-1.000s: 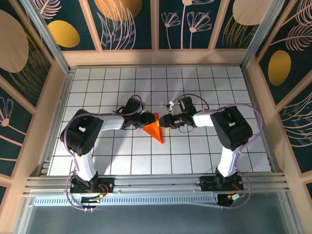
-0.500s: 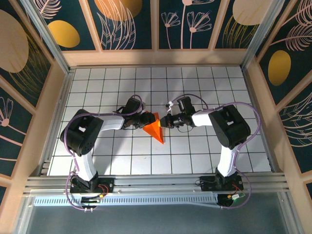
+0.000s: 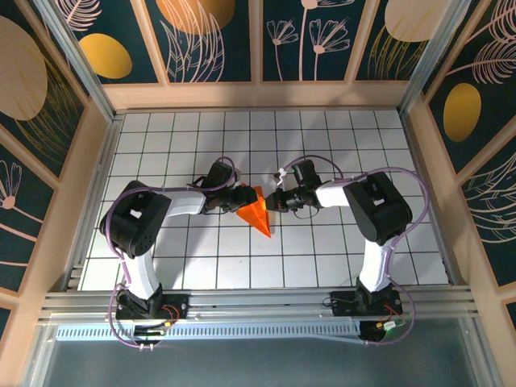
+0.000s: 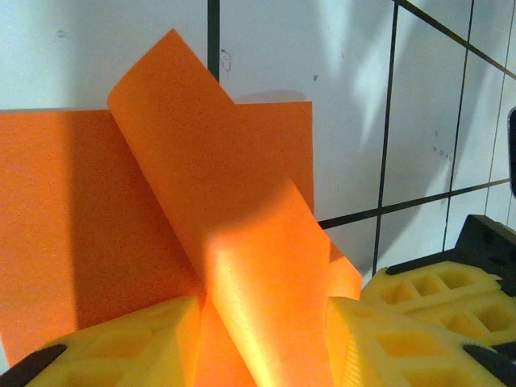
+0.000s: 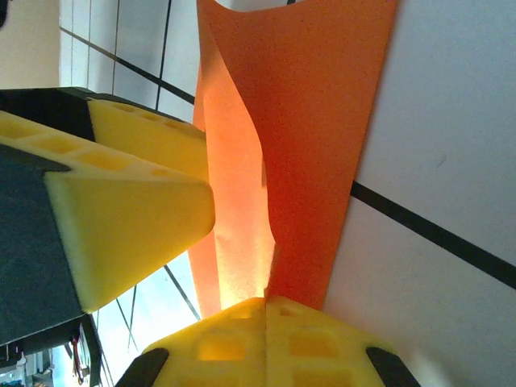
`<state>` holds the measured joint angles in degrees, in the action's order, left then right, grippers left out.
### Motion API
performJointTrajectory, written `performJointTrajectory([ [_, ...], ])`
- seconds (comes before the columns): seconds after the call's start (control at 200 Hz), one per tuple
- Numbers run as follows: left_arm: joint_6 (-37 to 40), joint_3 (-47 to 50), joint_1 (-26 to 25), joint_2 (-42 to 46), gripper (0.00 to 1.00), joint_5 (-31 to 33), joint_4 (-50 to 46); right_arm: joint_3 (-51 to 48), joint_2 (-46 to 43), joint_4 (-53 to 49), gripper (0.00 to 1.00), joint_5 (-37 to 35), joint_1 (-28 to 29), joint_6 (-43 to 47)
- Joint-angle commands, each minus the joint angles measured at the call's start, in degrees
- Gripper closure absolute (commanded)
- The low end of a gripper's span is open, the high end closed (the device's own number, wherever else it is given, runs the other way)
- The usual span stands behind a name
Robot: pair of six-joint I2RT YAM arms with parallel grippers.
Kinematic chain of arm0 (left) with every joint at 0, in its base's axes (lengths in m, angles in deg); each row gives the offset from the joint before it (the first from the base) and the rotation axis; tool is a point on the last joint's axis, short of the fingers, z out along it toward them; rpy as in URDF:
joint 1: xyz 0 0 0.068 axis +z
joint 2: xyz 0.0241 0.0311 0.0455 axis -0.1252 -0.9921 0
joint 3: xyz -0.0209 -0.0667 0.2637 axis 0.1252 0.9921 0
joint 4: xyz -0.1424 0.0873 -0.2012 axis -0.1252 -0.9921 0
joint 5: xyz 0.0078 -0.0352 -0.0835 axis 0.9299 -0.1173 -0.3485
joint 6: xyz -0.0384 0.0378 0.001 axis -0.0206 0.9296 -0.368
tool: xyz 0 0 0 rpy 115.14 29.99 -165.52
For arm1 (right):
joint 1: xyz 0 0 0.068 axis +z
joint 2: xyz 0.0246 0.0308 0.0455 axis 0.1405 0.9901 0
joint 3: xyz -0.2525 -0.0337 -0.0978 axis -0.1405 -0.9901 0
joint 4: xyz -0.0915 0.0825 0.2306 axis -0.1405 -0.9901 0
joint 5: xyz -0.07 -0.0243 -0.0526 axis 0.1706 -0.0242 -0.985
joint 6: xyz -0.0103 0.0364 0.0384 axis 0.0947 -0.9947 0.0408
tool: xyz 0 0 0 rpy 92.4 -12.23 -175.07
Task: Fold a paper plane with a square sheet of paper (fold left side to right side)
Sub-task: Fourth fold the wing at the center of the table.
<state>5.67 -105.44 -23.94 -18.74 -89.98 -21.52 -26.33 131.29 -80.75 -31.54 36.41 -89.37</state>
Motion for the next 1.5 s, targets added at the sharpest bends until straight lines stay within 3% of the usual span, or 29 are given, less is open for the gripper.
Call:
performJointTrajectory([
  [0.0,1.14,0.46,0.05,-2.37,0.55,3.24,-4.09,1.75,1.47,-1.42,1.00,-1.31,0.77,1.70],
  [0.931,-0.02,-0.74,0.02,0.49,0.51,1.21,-1.92,2.74,4.92,-7.44,1.00,-7.69,1.72,2.96],
  [1.266,1.37,-2.22,0.07,6.08,0.48,6.02,-6.73,2.90,5.82,-8.64,1.00,-9.33,1.72,2.53],
  [1.356,2.15,-1.57,0.02,7.44,0.51,6.81,-7.18,2.95,5.73,-8.83,1.00,-9.42,1.72,2.45],
  [1.496,0.79,0.49,0.00,7.47,0.69,0.32,-1.52,3.26,5.67,-9.61,1.00,-10.20,1.72,2.51],
])
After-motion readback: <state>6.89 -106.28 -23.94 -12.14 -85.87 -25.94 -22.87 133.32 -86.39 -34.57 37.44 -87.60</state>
